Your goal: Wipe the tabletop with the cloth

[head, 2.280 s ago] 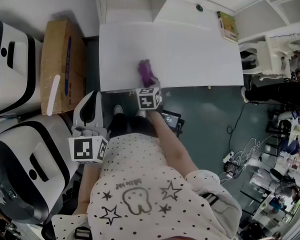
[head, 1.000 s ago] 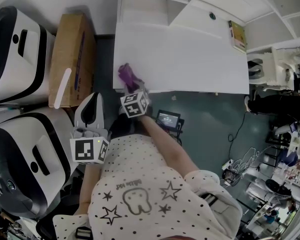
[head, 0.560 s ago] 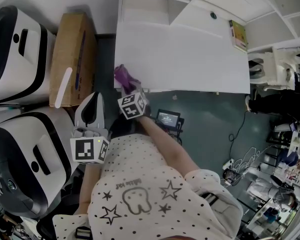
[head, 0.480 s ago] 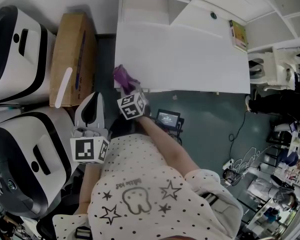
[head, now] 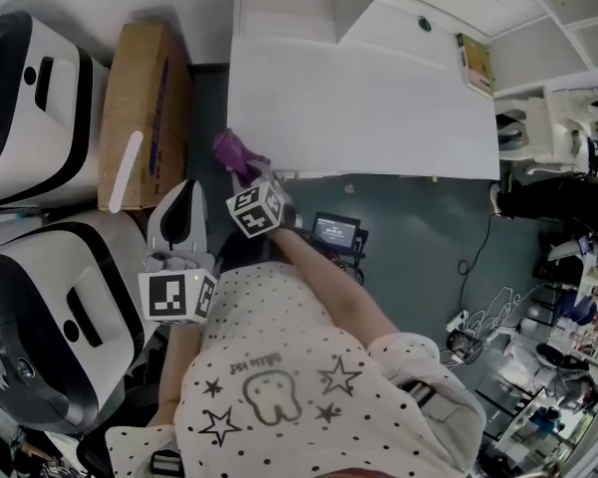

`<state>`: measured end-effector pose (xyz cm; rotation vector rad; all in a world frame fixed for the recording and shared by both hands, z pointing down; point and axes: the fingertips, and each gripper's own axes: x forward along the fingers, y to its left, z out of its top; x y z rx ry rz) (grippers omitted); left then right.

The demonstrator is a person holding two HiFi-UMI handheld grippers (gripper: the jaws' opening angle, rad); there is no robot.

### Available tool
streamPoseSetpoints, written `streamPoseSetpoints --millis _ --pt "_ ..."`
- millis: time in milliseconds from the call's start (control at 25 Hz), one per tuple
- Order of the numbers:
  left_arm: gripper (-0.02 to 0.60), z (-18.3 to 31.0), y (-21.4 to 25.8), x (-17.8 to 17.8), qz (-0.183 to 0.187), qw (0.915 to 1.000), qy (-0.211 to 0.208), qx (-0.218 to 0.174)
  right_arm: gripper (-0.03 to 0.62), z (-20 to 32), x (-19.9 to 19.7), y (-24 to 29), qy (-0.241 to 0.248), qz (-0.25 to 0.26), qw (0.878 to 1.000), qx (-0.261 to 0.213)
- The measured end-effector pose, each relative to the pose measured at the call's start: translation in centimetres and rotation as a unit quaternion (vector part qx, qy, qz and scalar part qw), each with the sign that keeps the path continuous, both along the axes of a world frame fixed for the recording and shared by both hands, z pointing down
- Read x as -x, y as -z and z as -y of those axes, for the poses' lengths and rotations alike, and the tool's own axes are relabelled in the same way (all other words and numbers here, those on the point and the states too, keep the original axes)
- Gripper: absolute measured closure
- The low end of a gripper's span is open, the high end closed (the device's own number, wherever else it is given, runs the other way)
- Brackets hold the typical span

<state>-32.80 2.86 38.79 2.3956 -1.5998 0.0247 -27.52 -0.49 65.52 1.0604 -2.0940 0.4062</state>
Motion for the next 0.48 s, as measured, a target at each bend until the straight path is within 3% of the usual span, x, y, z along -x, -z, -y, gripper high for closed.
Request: streamPoseSetpoints --millis 280,480 --pt "0.587 0.1 0.2 -0.9 0.000 0.9999 -0.011 -0.002 0.528 0.0 0.0 0.5 0.007 0.047 0.999 0.019" --pt "0.586 0.7 0.3 -2.0 0.000 0.9998 -0.021 -0.005 0.527 1.5 -2.6 2.9 -0.034 0.087 0.996 -0.014"
